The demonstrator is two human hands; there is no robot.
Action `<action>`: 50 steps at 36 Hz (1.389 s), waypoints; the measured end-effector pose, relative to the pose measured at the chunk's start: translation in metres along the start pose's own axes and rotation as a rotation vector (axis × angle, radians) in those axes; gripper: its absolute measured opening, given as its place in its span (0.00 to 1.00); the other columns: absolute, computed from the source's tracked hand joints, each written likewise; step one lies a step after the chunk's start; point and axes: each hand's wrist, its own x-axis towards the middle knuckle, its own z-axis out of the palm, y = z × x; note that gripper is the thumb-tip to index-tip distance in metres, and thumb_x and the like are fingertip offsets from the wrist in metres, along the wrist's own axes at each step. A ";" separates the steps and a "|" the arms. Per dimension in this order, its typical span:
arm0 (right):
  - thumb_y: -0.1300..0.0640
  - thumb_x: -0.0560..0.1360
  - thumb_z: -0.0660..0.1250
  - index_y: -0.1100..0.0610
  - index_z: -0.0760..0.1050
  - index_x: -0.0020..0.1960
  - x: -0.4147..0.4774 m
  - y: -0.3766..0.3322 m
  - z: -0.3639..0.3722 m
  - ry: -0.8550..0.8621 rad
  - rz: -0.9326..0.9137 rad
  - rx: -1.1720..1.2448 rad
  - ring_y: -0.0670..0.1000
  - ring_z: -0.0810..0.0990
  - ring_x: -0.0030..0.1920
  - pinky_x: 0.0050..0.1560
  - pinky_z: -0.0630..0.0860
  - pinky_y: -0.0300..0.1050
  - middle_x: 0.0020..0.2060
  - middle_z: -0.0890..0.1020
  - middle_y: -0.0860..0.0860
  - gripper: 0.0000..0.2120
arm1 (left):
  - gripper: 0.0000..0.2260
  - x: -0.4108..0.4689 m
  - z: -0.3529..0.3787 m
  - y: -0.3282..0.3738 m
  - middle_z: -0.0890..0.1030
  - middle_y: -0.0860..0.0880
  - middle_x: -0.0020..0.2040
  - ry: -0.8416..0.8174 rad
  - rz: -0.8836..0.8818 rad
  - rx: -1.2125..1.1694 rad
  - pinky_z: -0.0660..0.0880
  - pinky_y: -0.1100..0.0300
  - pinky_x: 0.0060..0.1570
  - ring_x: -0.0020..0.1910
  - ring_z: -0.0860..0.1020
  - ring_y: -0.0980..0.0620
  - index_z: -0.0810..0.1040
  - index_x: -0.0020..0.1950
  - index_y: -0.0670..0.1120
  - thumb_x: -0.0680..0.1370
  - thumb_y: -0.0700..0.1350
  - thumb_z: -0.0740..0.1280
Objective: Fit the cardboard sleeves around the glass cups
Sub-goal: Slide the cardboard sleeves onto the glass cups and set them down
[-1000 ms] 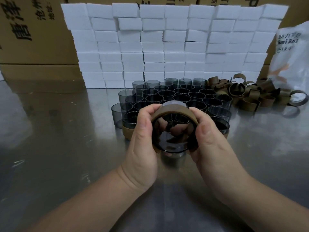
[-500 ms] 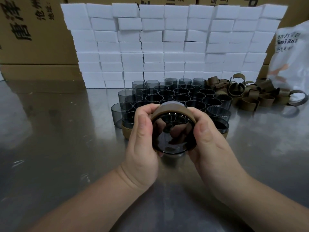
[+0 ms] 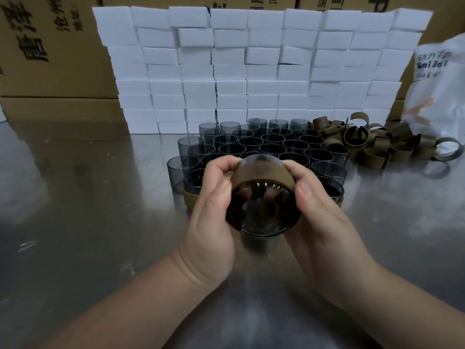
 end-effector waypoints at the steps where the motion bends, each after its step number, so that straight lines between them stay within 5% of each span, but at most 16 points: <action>1: 0.53 0.68 0.66 0.56 0.71 0.61 0.001 0.002 -0.002 0.007 -0.016 -0.049 0.57 0.78 0.57 0.59 0.75 0.51 0.54 0.80 0.55 0.22 | 0.14 0.000 -0.001 -0.001 0.81 0.53 0.47 -0.010 -0.025 -0.014 0.74 0.60 0.49 0.50 0.78 0.52 0.73 0.51 0.51 0.69 0.54 0.58; 6: 0.44 0.64 0.60 0.30 0.71 0.56 0.001 0.012 -0.009 0.020 -0.046 -0.253 0.47 0.74 0.63 0.64 0.69 0.51 0.58 0.76 0.42 0.21 | 0.21 -0.003 -0.005 -0.003 0.76 0.43 0.56 -0.107 -0.059 0.121 0.69 0.43 0.61 0.60 0.73 0.41 0.70 0.57 0.49 0.65 0.52 0.57; 9: 0.43 0.67 0.59 0.26 0.65 0.60 0.001 0.015 -0.007 0.000 -0.105 -0.386 0.47 0.70 0.66 0.68 0.65 0.56 0.63 0.73 0.42 0.23 | 0.21 -0.004 -0.005 -0.003 0.75 0.46 0.55 -0.126 -0.020 0.252 0.69 0.42 0.58 0.57 0.73 0.42 0.68 0.59 0.49 0.67 0.53 0.56; 15: 0.44 0.71 0.57 0.40 0.68 0.63 -0.003 0.012 -0.004 0.021 -0.213 -0.513 0.48 0.67 0.69 0.67 0.65 0.58 0.65 0.70 0.39 0.20 | 0.19 -0.003 -0.004 -0.001 0.73 0.60 0.48 -0.141 0.087 0.385 0.72 0.58 0.49 0.48 0.73 0.58 0.65 0.60 0.53 0.70 0.55 0.55; 19: 0.46 0.66 0.59 0.36 0.72 0.51 -0.004 0.010 -0.001 0.059 -0.165 -0.441 0.47 0.75 0.59 0.61 0.71 0.57 0.55 0.77 0.39 0.15 | 0.17 -0.005 -0.002 0.002 0.74 0.52 0.45 -0.186 0.089 0.357 0.72 0.53 0.43 0.44 0.73 0.52 0.68 0.56 0.53 0.69 0.53 0.56; 22: 0.46 0.67 0.57 0.42 0.71 0.46 -0.005 0.005 0.001 0.085 -0.193 -0.528 0.40 0.75 0.46 0.48 0.72 0.39 0.45 0.77 0.39 0.10 | 0.16 -0.007 0.000 0.005 0.75 0.45 0.45 -0.193 0.081 0.381 0.72 0.48 0.41 0.43 0.74 0.45 0.69 0.52 0.49 0.66 0.52 0.56; 24: 0.46 0.68 0.56 0.46 0.69 0.42 -0.005 0.003 0.003 0.118 -0.226 -0.579 0.38 0.73 0.39 0.40 0.68 0.30 0.40 0.75 0.39 0.07 | 0.19 -0.009 0.004 0.006 0.75 0.39 0.49 -0.192 0.085 0.415 0.73 0.44 0.48 0.49 0.74 0.41 0.69 0.53 0.44 0.66 0.51 0.56; 28: 0.45 0.68 0.55 0.48 0.66 0.38 -0.004 0.004 0.007 0.160 -0.244 -0.617 0.38 0.69 0.31 0.33 0.65 0.29 0.31 0.73 0.39 0.07 | 0.19 -0.008 0.006 0.004 0.73 0.42 0.53 -0.146 0.191 0.549 0.70 0.59 0.53 0.52 0.72 0.48 0.69 0.50 0.38 0.66 0.49 0.55; 33: 0.45 0.69 0.54 0.49 0.65 0.36 -0.001 0.006 0.012 0.209 -0.271 -0.648 0.38 0.69 0.30 0.31 0.64 0.29 0.30 0.72 0.40 0.08 | 0.13 -0.009 0.005 0.005 0.73 0.44 0.40 -0.089 0.175 0.534 0.69 0.56 0.40 0.39 0.72 0.49 0.69 0.45 0.44 0.66 0.50 0.55; 37: 0.44 0.68 0.55 0.49 0.65 0.35 0.000 0.006 0.013 0.206 -0.246 -0.628 0.39 0.69 0.28 0.30 0.65 0.29 0.28 0.71 0.40 0.09 | 0.13 -0.008 0.006 0.006 0.75 0.49 0.41 -0.097 0.186 0.513 0.69 0.63 0.42 0.40 0.73 0.55 0.70 0.48 0.50 0.66 0.50 0.56; 43: 0.43 0.67 0.55 0.52 0.65 0.35 0.000 0.006 0.012 0.207 -0.212 -0.652 0.40 0.68 0.29 0.29 0.65 0.31 0.28 0.70 0.43 0.13 | 0.05 -0.005 0.006 0.007 0.67 0.56 0.31 -0.104 0.164 0.527 0.64 0.66 0.33 0.31 0.66 0.60 0.67 0.37 0.49 0.66 0.50 0.56; 50: 0.43 0.67 0.56 0.52 0.65 0.33 -0.001 0.006 0.012 0.213 -0.205 -0.624 0.40 0.68 0.28 0.29 0.65 0.31 0.27 0.69 0.44 0.13 | 0.08 -0.004 0.006 0.007 0.64 0.55 0.29 -0.094 0.157 0.531 0.62 0.65 0.31 0.29 0.64 0.59 0.64 0.33 0.46 0.68 0.50 0.56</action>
